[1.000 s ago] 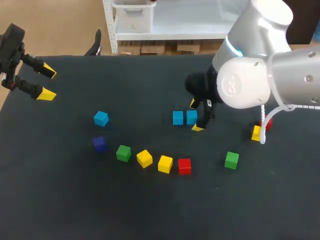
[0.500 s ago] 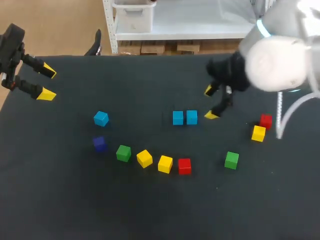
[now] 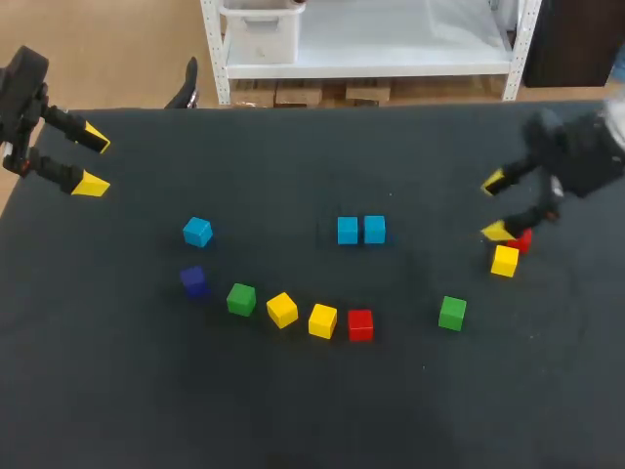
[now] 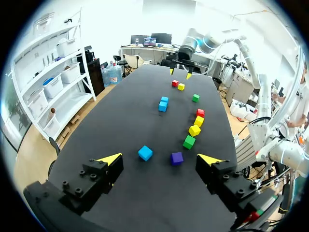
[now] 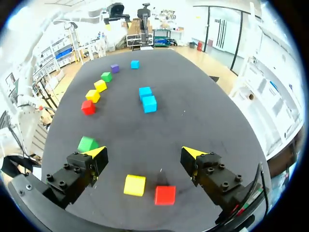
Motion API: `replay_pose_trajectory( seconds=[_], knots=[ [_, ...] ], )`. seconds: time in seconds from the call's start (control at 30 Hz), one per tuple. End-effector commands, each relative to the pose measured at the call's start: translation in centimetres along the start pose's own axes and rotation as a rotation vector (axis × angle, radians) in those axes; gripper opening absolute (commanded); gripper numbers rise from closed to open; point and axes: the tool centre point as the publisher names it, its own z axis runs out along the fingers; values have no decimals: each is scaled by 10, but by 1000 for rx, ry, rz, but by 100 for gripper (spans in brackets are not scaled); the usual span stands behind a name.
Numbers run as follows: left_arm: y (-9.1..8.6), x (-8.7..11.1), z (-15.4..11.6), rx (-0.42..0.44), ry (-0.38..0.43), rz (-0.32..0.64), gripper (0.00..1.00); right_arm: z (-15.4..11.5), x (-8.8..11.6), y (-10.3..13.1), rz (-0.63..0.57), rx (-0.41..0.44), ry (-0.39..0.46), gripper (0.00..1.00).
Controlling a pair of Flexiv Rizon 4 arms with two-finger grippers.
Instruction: Place the blue cubes, place green cubes on the blue cubes, place the yellow cubes on the green cubes, then place the red cubes on the yellow cubes, and place purple cube on the red cubes.
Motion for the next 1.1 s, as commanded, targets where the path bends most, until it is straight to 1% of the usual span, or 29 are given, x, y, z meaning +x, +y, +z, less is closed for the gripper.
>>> replay_pose_trajectory(
  seconds=[0.03,0.23,0.3,0.47,0.5,0.53,0.67,0.8,0.9,1.0,1.1],
  knots=[
    [1,1,0,2,-2,3,100,-35,13,18,-11,27,-66,100],
    [1,1,0,2,-2,3,100,-43,22,23,-37,16,-62,100],
    [1,1,0,2,-2,3,100,-44,23,24,-26,5,-46,100],
    [1,1,0,2,-2,3,100,-44,23,24,-26,5,-46,100],
    [2,1,1,11,-26,19,100,-44,23,24,-26,5,-46,100],
    [3,1,3,17,-19,35,100,-44,23,24,-26,5,-46,100],
    [6,-2,16,58,73,142,100,-44,23,24,-26,5,-46,100],
    [6,-8,30,122,117,278,100,-44,23,24,-26,5,-46,100],
    [6,-7,44,169,178,372,100,-44,23,24,-26,5,-46,100],
    [8,-5,60,194,226,432,100,-44,23,24,-26,5,-46,100],
    [9,1,74,202,249,477,100,-44,23,24,-26,5,-46,100]
  ],
)
